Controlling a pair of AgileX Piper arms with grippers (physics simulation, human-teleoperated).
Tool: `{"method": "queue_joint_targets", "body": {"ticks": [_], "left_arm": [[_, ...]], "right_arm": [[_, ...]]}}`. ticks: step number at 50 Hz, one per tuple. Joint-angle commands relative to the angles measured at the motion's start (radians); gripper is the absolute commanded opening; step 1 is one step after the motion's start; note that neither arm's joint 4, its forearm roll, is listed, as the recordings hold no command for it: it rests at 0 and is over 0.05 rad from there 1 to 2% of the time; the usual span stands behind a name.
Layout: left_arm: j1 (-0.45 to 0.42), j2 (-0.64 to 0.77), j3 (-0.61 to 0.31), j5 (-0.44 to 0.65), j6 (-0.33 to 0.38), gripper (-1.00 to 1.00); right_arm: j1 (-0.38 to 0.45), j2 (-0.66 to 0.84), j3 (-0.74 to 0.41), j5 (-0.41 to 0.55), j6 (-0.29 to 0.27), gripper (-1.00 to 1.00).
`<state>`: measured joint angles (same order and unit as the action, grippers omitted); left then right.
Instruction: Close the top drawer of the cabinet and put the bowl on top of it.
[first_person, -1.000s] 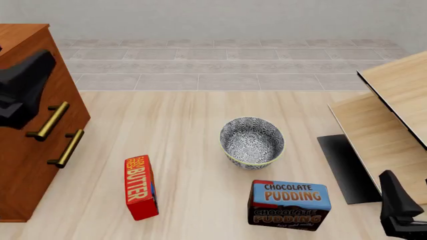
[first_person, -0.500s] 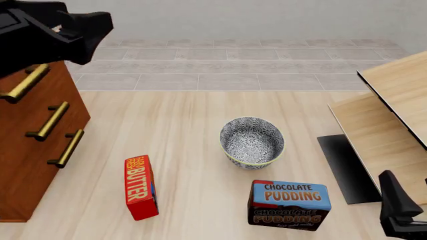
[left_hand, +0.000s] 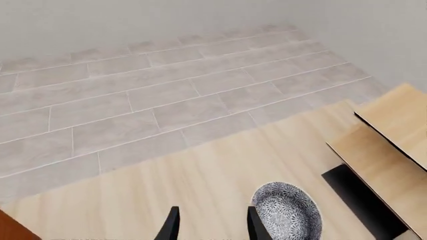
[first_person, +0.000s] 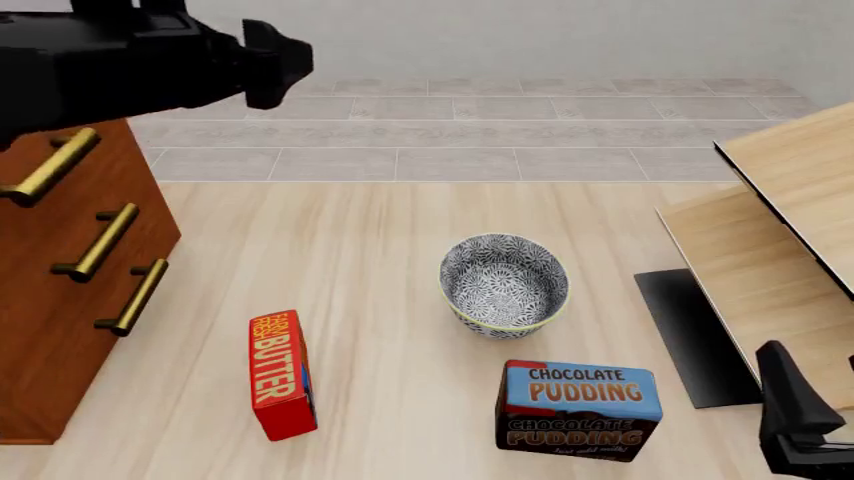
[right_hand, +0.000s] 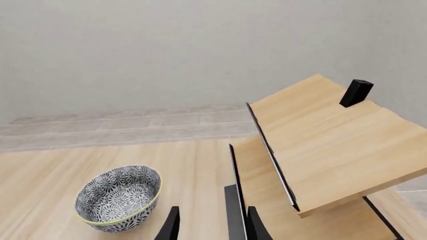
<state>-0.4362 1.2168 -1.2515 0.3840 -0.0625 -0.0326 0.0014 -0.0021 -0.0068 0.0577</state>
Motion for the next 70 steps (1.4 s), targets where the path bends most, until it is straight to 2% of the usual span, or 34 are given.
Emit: {"method": "queue_joint_targets", "body": {"ticks": [1,26,42,64,70], "left_arm": [[-0.026,0.084,-0.042,0.013,-0.036,1.0],[-0.022,0.24,-0.029,-0.073,-0.017,1.0],[-0.06,0.3,-0.019,-0.121,-0.043,1.0],[-0.114,0.366,-0.037,-0.162,-0.131,1.0],[-0.152,0.38,-0.024,-0.182,-0.162,1.0]], "right_arm": [[0.0,0.0,-0.001,0.0,0.001,1.0],[0.001,0.0,0.0,-0.006,-0.001,1.0],[0.0,-0.001,-0.002,-0.007,-0.004,1.0],[0.006,-0.001,0.0,-0.01,-0.007,1.0],[0.007,-0.001,-0.001,-0.01,-0.01,1.0]]}}
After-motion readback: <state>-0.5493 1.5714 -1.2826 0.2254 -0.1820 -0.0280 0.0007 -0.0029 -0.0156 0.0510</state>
